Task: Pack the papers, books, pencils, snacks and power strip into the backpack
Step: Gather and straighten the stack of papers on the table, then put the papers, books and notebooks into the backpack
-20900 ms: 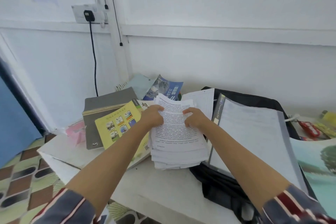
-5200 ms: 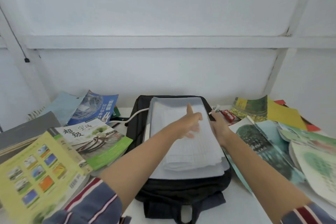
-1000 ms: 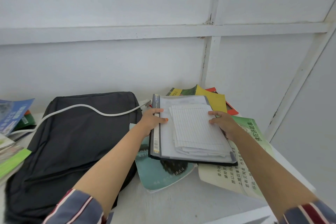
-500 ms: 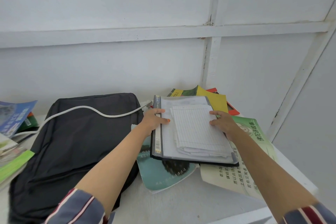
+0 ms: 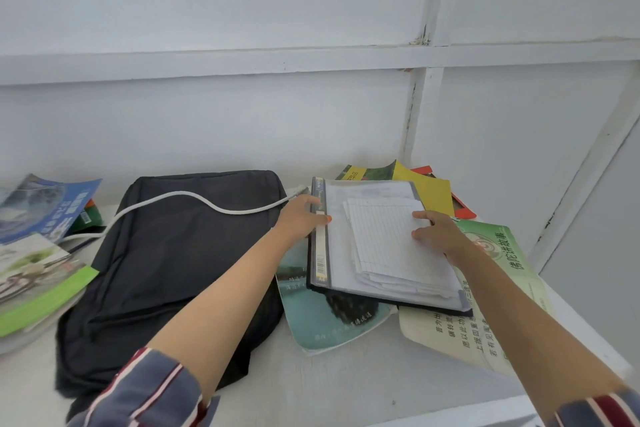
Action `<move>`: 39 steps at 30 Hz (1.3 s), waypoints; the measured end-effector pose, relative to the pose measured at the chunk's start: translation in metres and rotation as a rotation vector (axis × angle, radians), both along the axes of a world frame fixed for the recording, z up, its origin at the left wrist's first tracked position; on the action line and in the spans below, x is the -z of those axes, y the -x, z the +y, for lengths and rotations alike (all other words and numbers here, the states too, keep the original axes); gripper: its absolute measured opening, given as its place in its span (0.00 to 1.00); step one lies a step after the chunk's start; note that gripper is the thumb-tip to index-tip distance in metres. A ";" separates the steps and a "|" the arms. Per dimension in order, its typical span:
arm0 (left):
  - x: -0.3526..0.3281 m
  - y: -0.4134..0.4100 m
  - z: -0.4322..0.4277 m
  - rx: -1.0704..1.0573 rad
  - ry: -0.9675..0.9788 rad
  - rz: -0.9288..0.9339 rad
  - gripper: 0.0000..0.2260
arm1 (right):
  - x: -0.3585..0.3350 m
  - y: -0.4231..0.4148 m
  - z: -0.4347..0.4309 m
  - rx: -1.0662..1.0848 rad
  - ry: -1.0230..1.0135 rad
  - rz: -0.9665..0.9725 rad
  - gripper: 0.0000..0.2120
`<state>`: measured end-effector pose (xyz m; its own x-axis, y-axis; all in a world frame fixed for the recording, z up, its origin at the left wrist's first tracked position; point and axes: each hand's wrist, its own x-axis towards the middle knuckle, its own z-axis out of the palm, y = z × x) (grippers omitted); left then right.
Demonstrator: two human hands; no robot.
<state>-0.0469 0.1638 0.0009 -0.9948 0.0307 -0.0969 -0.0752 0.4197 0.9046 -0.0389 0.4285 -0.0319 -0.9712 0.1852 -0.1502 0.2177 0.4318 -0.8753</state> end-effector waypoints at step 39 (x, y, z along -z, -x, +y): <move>0.025 -0.173 -0.261 0.435 0.311 -0.040 0.03 | -0.020 -0.128 -0.290 -1.021 -0.458 -0.022 0.15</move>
<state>0.1262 -0.0973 -0.0241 -0.8919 0.4035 -0.2043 0.1339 0.6671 0.7328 0.0893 0.1384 -0.0123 -0.6973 -0.6549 -0.2914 -0.4091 0.6974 -0.5884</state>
